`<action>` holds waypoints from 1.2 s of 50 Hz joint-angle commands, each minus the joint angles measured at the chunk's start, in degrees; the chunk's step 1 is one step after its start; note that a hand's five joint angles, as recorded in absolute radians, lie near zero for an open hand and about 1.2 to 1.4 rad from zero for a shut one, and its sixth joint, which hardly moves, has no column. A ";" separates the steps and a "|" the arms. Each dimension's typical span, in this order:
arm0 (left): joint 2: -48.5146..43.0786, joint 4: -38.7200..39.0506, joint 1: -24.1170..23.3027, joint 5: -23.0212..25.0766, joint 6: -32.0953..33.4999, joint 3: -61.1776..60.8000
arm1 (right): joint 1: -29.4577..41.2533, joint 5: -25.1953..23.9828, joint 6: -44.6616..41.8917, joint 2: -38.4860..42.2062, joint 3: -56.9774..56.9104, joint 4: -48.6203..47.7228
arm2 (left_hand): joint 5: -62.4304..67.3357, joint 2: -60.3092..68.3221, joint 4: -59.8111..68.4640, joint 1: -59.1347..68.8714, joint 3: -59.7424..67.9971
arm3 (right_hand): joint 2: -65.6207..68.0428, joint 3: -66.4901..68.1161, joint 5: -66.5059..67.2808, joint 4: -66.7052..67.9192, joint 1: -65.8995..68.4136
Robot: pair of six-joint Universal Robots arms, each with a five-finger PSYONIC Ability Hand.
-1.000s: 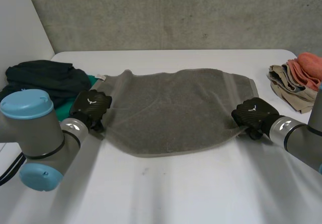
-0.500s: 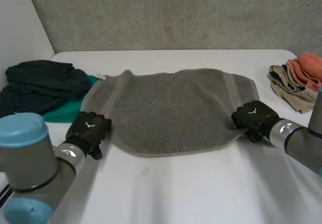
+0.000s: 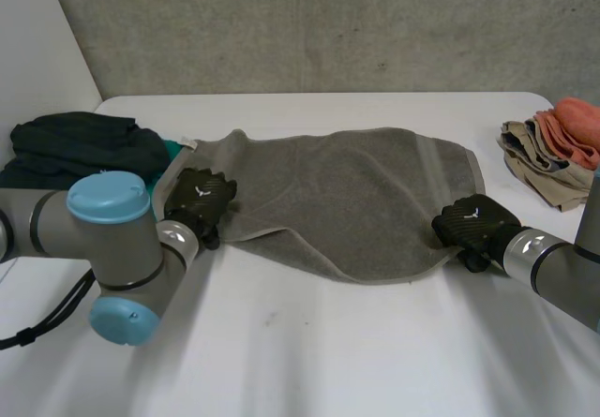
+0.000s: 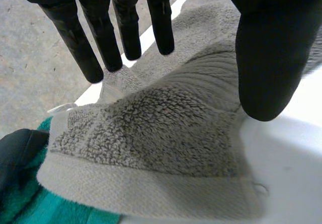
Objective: Fold the laundry.
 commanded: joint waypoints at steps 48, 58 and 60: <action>12.84 -13.36 3.71 0.36 9.48 -6.78 | -1.89 12.85 -17.48 -0.72 -8.40 12.77 | 52.73 53.02 53.05 53.12 53.10 | 12.62 11.80 11.89 11.33 15.39; 2.91 -12.30 3.97 -1.74 6.93 5.52 | 1.64 13.65 -14.75 9.83 -20.28 -3.68 | 52.73 53.02 53.05 53.12 53.10 | 12.62 11.80 11.89 11.33 15.39; 1.85 -11.78 3.97 -2.53 6.93 7.02 | 2.25 13.48 -14.40 12.81 -23.87 -5.18 | 52.73 53.02 53.05 53.12 53.10 | 12.62 11.80 11.89 11.33 15.39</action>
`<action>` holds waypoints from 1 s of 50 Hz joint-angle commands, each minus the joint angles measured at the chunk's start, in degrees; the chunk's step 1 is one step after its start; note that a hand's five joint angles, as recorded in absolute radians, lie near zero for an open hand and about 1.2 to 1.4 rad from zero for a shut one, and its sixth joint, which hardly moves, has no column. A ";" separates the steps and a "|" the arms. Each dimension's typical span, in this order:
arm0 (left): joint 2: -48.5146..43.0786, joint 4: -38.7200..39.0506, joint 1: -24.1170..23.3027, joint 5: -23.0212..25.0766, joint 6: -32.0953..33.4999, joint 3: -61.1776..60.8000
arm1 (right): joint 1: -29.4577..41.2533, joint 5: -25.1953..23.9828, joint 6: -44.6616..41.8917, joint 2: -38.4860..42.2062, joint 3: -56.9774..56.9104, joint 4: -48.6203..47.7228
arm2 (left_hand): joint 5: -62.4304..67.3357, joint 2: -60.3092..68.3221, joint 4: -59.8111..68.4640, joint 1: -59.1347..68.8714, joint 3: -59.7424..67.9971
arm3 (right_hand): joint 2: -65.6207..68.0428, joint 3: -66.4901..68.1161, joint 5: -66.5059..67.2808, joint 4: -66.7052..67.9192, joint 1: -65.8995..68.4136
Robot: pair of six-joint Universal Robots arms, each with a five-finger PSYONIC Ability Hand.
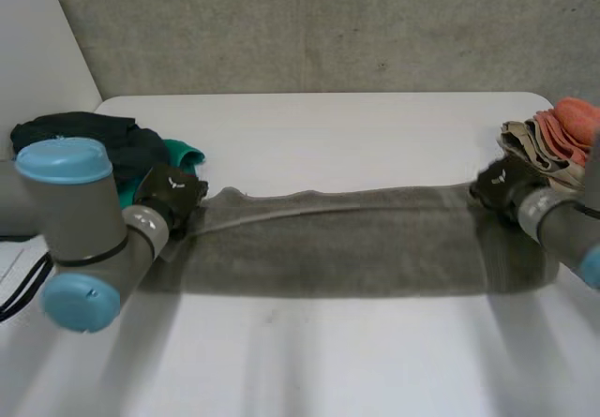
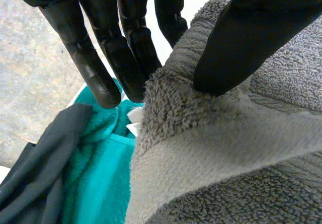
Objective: Fold the laundry.
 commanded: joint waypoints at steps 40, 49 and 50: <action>4.84 9.25 4.90 5.56 -0.98 -11.10 | -4.48 -9.67 23.00 -5.10 4.82 7.96 | -55.02 -57.00 -57.20 -54.74 -56.57 | -57.38 -58.20 -59.14 -58.68 -54.61; -7.03 14.70 6.40 5.22 -1.24 1.11 | -4.74 -9.58 23.00 -5.01 11.51 -0.47 | -49.64 -51.62 -51.83 -49.36 -51.19 | -57.38 -58.20 -59.14 -58.68 -54.61; -7.99 14.71 6.49 4.95 -1.41 2.86 | -4.92 -9.58 23.00 -5.01 12.03 -1.61 | -48.96 -50.94 -51.15 -48.69 -50.51 | -57.38 -58.20 -59.14 -58.68 -54.61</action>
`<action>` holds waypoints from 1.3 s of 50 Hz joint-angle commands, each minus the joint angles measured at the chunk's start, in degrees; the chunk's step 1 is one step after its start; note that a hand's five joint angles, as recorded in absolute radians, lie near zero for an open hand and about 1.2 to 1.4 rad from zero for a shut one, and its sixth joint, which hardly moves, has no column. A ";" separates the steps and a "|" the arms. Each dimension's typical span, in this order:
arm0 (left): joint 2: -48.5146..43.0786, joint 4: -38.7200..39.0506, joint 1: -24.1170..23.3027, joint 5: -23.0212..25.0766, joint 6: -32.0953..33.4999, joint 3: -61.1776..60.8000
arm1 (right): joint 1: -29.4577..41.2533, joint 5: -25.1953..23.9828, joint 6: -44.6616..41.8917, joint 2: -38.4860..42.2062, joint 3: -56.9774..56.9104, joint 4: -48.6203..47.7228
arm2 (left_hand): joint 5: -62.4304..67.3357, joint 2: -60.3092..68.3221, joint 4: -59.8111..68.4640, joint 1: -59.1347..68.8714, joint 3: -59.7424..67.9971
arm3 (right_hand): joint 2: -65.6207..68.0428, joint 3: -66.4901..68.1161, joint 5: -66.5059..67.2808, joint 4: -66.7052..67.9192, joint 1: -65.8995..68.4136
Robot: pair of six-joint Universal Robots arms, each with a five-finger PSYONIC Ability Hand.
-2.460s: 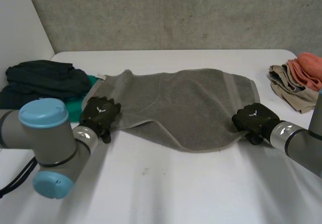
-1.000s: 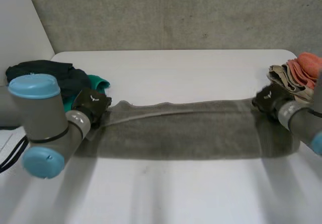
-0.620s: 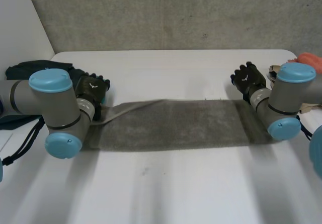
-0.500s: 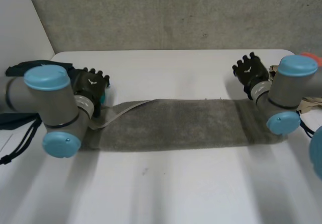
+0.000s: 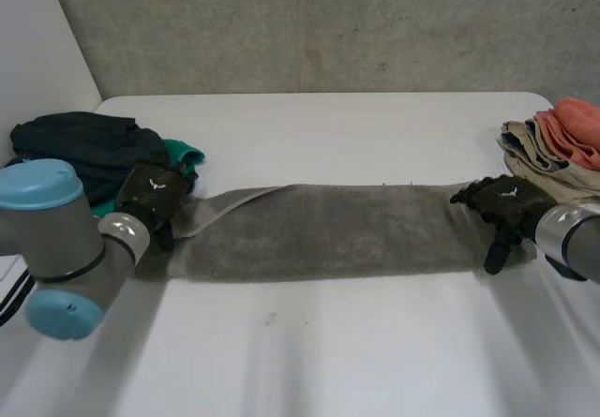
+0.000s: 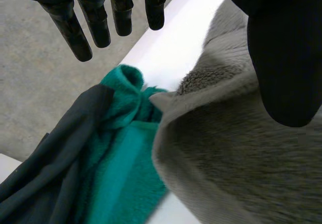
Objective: Fold the laundry.
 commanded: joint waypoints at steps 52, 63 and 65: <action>15.76 2.80 0.88 -6.39 -10.38 -8.26 | -5.22 6.46 -30.00 -3.56 4.48 -22.52 | -1.36 -0.58 -0.36 0.26 -0.86 | 67.86 67.90 67.53 67.89 67.35; 19.02 2.80 -1.23 -6.47 -11.52 -9.94 | 28.35 -10.31 -31.31 0.19 6.58 -35.88 | -1.53 -0.75 -0.53 0.09 -1.03 | 67.86 67.90 67.53 67.89 67.35; 19.02 2.80 -2.54 -6.56 -12.22 -9.85 | 31.89 -12.43 -32.45 3.63 6.32 -35.71 | -1.53 -0.75 -0.53 0.09 -1.03 | 67.86 67.90 67.53 67.89 67.35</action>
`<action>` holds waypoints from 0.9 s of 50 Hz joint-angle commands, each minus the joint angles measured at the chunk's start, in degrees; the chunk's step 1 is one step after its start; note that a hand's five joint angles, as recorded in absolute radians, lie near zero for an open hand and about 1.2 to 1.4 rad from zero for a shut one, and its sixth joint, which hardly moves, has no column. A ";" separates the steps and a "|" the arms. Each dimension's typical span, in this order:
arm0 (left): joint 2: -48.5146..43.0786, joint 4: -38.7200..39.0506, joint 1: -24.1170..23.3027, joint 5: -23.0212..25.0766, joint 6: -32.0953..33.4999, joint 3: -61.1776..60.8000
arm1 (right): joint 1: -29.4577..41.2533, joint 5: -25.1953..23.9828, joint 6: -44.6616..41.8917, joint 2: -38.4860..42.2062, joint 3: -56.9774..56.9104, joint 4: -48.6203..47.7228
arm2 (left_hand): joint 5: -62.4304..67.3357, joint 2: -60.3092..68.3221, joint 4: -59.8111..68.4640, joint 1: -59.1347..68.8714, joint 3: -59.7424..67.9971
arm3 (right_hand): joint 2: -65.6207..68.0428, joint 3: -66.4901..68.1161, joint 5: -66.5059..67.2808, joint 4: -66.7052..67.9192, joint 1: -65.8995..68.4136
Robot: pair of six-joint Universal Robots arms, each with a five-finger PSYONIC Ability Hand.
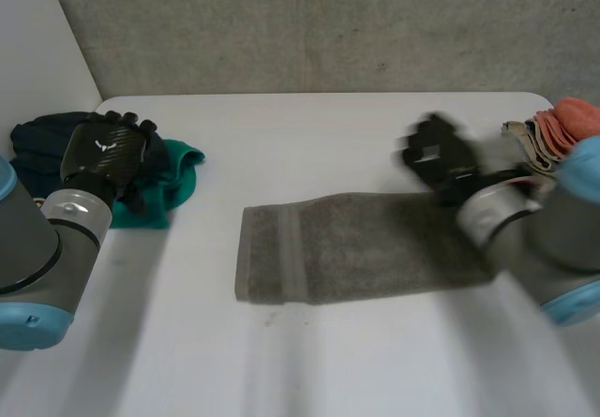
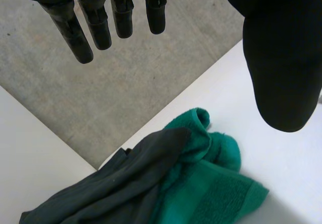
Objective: Fold the laundry.
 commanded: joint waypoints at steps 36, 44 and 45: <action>-24.01 0.09 -29.41 -0.88 -1.49 21.98 | -7.98 2.48 34.55 -5.35 13.22 12.90 | -0.12 -0.03 0.16 -0.35 -0.30 | -55.97 -56.77 -55.46 -57.27 -52.46; -31.93 -0.27 -27.84 -5.25 -1.32 29.63 | -7.80 2.22 34.10 -4.39 13.49 12.29 | 6.09 6.18 6.37 5.86 5.91 | -28.19 -28.99 -27.68 -29.49 -24.68; -31.93 -0.27 -26.79 -6.92 -1.23 29.55 | -7.72 2.04 34.37 -3.60 13.49 11.94 | 6.10 6.20 6.39 5.87 5.93 | -25.01 -25.81 -24.50 -26.30 -21.49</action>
